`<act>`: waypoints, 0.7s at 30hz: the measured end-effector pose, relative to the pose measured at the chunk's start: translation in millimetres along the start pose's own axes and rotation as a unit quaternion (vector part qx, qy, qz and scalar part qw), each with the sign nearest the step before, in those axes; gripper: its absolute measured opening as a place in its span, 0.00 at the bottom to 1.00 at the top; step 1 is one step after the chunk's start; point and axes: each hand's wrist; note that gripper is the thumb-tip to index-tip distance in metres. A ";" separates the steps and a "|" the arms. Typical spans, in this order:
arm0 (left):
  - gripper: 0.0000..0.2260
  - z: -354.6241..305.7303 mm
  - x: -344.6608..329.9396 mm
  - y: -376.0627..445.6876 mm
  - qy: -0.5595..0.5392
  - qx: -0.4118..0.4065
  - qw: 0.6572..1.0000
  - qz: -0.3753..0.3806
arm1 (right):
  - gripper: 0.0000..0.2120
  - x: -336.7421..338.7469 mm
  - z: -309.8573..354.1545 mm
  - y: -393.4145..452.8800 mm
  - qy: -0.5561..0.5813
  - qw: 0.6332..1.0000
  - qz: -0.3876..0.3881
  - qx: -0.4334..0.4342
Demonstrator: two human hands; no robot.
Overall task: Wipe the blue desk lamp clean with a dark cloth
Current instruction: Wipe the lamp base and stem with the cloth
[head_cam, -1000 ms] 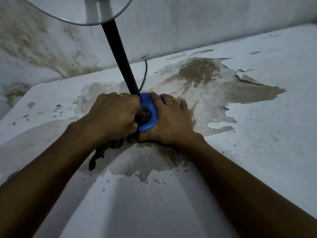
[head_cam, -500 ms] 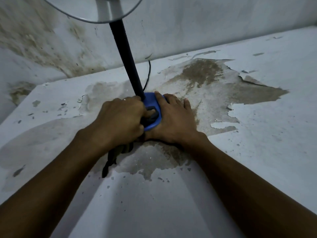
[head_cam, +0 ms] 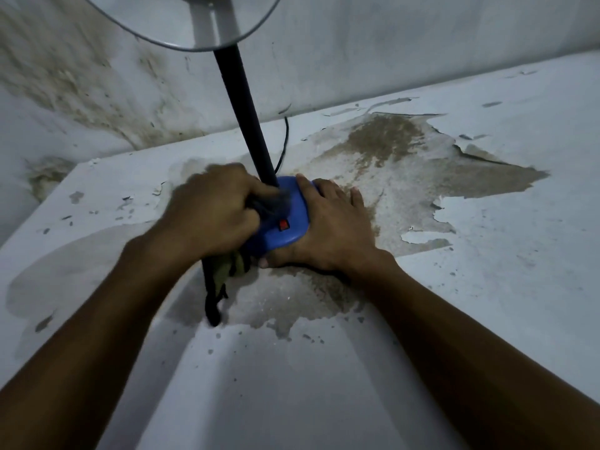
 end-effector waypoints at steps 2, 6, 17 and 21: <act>0.21 -11.7 -17.0 -0.3 0.094 -0.051 0.993 0.052 | 0.61 -0.1 -0.8 0.5 -0.001 1.000 0.005 0.002; 0.12 -15.1 -23.9 7.2 0.185 -0.016 0.982 0.040 | 0.61 0.5 -2.7 1.4 0.005 1.000 0.000 -0.004; 0.15 -14.7 -23.3 6.1 0.231 -0.068 0.970 0.039 | 0.62 -0.2 -1.5 -0.3 0.002 1.000 -0.001 0.002; 0.16 2.2 -22.3 -11.5 0.231 -0.051 0.970 0.056 | 0.63 -3.2 -3.1 1.7 -0.011 1.000 -0.009 0.002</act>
Point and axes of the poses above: each hand's wrist, its own y-axis towards the middle knuckle, its own x-axis out of the back of the hand, z = x × y
